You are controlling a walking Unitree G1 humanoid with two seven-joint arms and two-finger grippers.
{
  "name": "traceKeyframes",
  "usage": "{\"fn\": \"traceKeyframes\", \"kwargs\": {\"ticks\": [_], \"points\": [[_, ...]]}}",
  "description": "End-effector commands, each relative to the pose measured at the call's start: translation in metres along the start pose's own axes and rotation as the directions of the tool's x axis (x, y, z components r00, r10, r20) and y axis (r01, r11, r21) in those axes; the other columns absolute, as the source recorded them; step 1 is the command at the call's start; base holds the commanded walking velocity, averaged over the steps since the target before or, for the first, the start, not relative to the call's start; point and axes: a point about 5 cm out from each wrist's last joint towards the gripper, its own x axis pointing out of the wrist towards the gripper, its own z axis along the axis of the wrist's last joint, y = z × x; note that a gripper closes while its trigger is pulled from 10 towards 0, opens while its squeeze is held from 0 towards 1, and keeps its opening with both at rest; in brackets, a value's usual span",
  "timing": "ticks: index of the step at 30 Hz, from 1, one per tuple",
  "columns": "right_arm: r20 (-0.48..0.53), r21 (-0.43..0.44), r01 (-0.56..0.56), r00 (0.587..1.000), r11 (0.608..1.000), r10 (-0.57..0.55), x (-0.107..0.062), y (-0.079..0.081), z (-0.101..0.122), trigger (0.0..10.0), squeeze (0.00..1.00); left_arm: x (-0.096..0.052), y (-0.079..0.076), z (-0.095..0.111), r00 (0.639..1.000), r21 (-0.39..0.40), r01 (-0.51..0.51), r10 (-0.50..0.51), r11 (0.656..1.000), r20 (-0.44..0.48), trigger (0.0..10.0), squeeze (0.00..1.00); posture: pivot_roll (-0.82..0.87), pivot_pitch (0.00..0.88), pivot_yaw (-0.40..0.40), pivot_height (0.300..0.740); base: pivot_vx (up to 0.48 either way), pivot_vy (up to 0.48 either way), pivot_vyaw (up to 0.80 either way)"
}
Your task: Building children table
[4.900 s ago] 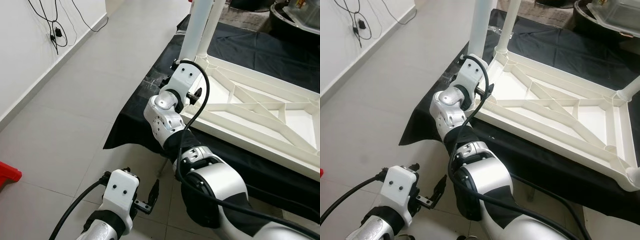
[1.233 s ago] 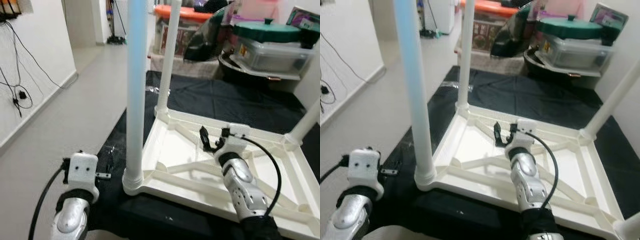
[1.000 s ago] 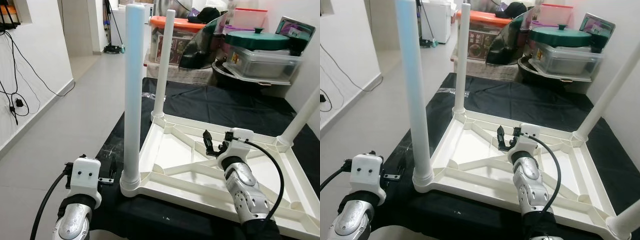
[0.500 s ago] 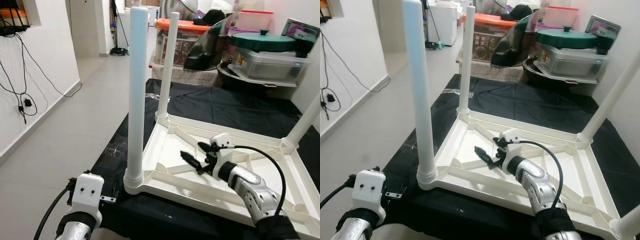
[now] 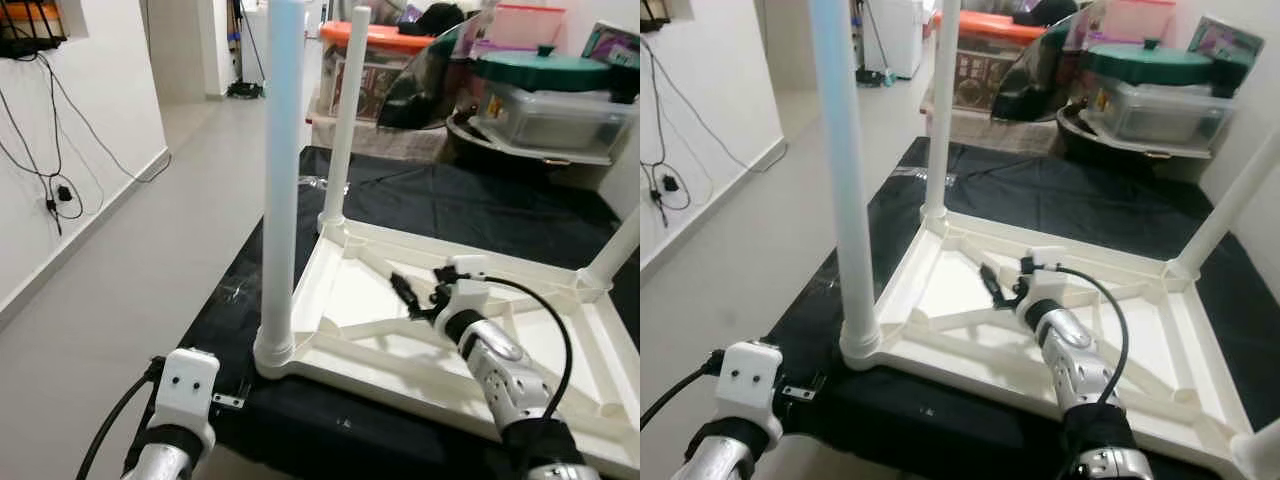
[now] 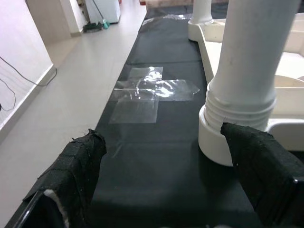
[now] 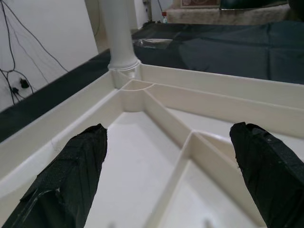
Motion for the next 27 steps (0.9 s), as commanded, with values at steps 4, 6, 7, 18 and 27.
{"fn": "traceKeyframes", "kwargs": {"ticks": [4, 6, 7, 18, 27], "points": [[0.011, 0.006, 0.009, 1.0, 1.0, -0.009, -0.004, 0.005, -0.005, 10.0, 0.0, 0.002, -0.003, 0.0, 1.0, 0.0, 0.006, -0.006, 1.0, 0.001, 10.0, 0.0, 0.19, 0.0, -0.1, 0.74, 0.0, 0.0, 0.0], [0.013, 0.016, 0.002, 1.0, 1.0, -0.002, -0.005, 0.009, -0.007, 10.0, 0.0, 0.002, -0.003, 0.0, 1.0, -0.002, 0.006, -0.006, 1.0, 0.002, 10.0, 0.0, 0.19, 0.0, -0.098, 0.74, 0.0, 0.0, 0.0], [0.018, 0.022, -0.005, 1.0, 1.0, 0.005, -0.007, 0.012, -0.008, 10.0, 0.0, 0.003, -0.004, 0.0, 1.0, -0.002, 0.006, -0.006, 1.0, 0.003, 10.0, 0.0, 0.19, 0.0, -0.098, 0.74, 0.0, 0.0, 0.0], [0.036, 0.049, -0.047, 0.998, 0.998, 0.045, -0.001, 0.016, -0.006, 10.0, 0.0, 0.005, -0.003, 0.0, 1.0, 0.001, -0.002, 0.002, 1.0, 0.008, 10.0, 0.0, 0.18, 0.0, -0.099, 0.74, 0.0, 0.0, 0.0], [0.085, 0.073, -0.149, 0.986, 0.986, 0.143, 0.0, 0.024, 0.003, 10.0, 0.0, 0.006, -0.004, -0.001, 1.0, 0.0, -0.003, 0.003, 1.0, 0.009, 10.0, 0.0, 0.18, 0.0, -0.101, 0.74, 0.0, 0.0, 0.0]]}}
